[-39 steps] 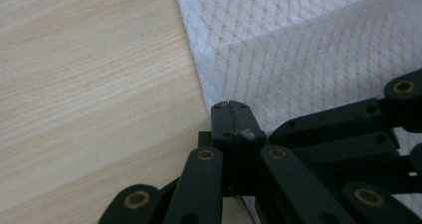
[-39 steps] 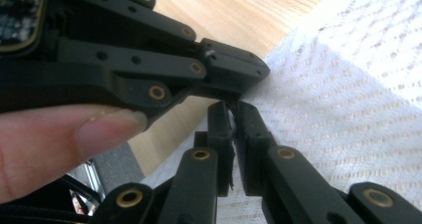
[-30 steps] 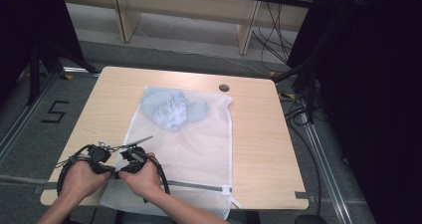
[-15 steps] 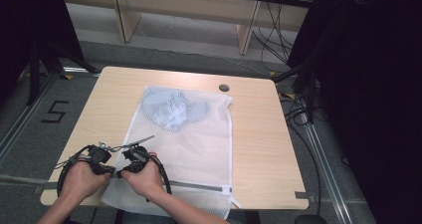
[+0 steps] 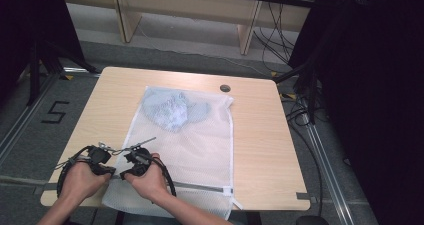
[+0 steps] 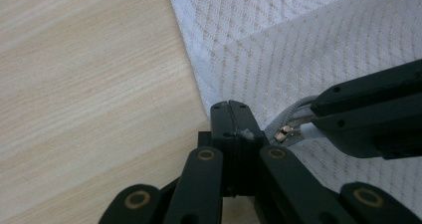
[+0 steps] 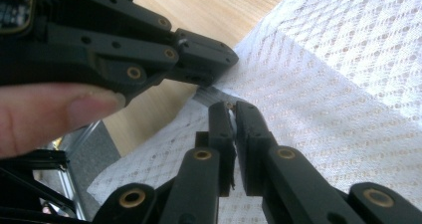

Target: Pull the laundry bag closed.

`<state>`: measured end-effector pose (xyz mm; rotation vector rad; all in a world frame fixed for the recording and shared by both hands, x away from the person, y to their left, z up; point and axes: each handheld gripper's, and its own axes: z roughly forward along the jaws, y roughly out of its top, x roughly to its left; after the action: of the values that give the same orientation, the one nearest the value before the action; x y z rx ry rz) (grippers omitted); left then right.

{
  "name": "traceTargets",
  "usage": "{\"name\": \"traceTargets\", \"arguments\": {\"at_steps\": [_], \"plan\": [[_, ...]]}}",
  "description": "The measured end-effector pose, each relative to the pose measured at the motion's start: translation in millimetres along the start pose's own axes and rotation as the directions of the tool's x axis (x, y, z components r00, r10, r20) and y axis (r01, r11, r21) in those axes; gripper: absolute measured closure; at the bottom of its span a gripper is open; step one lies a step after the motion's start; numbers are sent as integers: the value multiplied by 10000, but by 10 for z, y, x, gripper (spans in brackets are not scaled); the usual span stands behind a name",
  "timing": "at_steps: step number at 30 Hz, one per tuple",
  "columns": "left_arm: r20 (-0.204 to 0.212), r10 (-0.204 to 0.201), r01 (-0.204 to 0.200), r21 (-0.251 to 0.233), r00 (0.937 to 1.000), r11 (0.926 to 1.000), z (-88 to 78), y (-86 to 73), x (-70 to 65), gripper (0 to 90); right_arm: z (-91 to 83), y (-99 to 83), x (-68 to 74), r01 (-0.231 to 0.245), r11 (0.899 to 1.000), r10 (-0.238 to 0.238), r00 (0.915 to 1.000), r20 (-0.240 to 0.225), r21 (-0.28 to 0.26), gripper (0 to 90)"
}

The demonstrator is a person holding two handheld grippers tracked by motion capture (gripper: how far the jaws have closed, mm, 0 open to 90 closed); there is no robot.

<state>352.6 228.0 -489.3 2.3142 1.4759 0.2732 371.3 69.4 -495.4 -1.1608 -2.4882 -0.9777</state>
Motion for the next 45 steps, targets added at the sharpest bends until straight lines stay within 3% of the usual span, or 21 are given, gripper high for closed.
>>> {"name": "traceTargets", "arguments": {"at_steps": [4, 5, 8, 9, 13, 18, 19, 20, 23, 33, 35, 40, 42, 44, 45], "plan": [[27, 12, -12, 80, 10000, 10000, -3, 3, 10, 900, -6, -16, 20, 60, 10000, -60, 9999, 100, -48, 871], [66, -72, 71, 56, 10000, 10000, -1, 4, 7, 899, -7, -19, 6, 255, 9997, -254, 9996, 89, -64, 870], [77, -186, 186, 13, 9998, 9998, 3, 7, 7, 899, -32, -23, 16, -117, 9998, 115, 9999, 115, 173, 871], [74, -175, 175, 45, 9998, 9998, 2, 9, 7, 900, -25, -20, -9, 268, 9996, -268, 9996, -9, 6, 870], [77, -202, 201, 38, 9998, 9998, 4, 10, 10, 900, -40, -28, -25, 311, 9995, -311, 9995, 39, -53, 871], [55, -150, 150, 46, 9999, 9999, 1, 10, 20, 900, -60, -36, -31, 238, 9997, -238, 9997, -11, -61, 870], [35, -99, 99, 112, 9999, 9999, -3, 12, 25, 899, -72, -39, -14, -36, 10000, 36, 10000, 57, 78, 870], [67, -129, 129, 96, 9999, 9999, -3, 10, 26, 900, -69, -40, -23, 183, 9998, -183, 9998, -44, -41, 871], [289, -176, 178, -56, 9994, 9998, 12, 1, 42, 899, -86, -42, -23, 112, 9999, -112, 9999, 14, 2, 870], [140, -344, 344, -27, 9993, 9994, 3, 0, 25, 900, -132, -51, -28, 173, 9998, -172, 9998, 69, -43, 870], [291, -161, 164, -90, 9994, 9998, 14, 1, 40, 900, -142, -55, -40, 250, 9997, -250, 9996, 123, -32, 871], [249, -156, 158, -82, 9996, 9998, 12, 2, 41, 899, -160, -62, -48, 135, 9999, -135, 9999, 73, -28, 871], [215, -158, 159, -60, 9996, 9999, 8, 2, 38, 900, -177, -66, -29, -192, 9997, 188, 9995, 240, 172, 870], [166, -235, 237, -73, 9996, 9997, 8, 1, 33, 899, -167, -64, -52, 196, 9998, -196, 9998, 70, -85, 871], [161, -374, 374, -31, 9992, 9993, 5, 0, 23, 899, -170, -64, -50, 75, 10000, -75, 9999, 116, -63, 871]]}}
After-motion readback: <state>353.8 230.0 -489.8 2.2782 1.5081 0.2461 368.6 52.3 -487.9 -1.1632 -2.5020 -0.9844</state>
